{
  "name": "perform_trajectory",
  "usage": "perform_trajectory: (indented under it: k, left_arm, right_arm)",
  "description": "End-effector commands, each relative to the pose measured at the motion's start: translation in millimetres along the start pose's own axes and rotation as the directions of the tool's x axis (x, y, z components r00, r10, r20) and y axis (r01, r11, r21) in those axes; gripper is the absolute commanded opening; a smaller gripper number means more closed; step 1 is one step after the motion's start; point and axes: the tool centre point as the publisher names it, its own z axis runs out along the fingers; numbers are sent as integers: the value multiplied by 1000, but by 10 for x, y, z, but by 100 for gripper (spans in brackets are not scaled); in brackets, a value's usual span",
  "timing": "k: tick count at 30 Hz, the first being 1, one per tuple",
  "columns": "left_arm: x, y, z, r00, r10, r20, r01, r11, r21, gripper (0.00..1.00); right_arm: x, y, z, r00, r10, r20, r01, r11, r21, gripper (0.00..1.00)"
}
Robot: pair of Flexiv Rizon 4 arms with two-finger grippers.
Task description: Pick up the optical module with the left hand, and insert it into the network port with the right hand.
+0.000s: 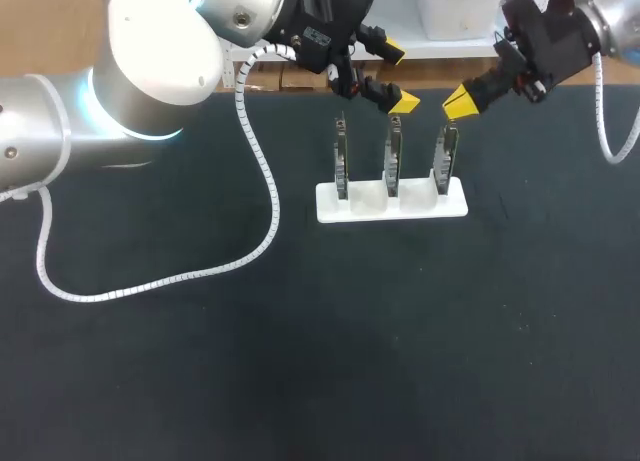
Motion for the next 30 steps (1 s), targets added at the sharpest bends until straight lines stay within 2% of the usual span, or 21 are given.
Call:
perform_trajectory:
  k: [1, 19, 25, 26, 27, 28, 30]
  left_arm:
    - [2, -6, -3, 1000, 0, 0, 0, 1000, -2, 100]
    - [2, -6, -3, 1000, 0, 0, 0, 1000, -2, 100]
    - [2, -6, -3, 1000, 0, 0, 0, 1000, -2, 100]
    - [2, -6, -3, 1000, 0, 0, 0, 1000, -2, 100]
    - [2, -6, -3, 1000, 0, 0, 0, 1000, -2, 100]
    - [2, -6, -3, 1000, 0, 0, 0, 1000, -2, 100]
    - [2, -6, -3, 1000, 0, 0, 0, 1000, -2, 100]
  right_arm:
    - [46, -21, 34, 1000, 4, 6, -4, 1000, -3, 0]
    - [213, -45, 114, 999, 42, 14, -42, 999, -13, 0]
    - [14, -7, 41, 998, 1, 60, 0, 1000, -14, 0]
    - [-30, 0, 22, 998, -8, 63, 9, 1000, -15, 14]
    - [-71, 7, 8, 998, -9, 62, 10, 1000, -17, 50]
    - [-105, 10, -7, 998, -17, 63, 19, 1000, -20, 100]
    - [-156, 19, -35, 998, -20, 59, 21, 1000, -11, 100]
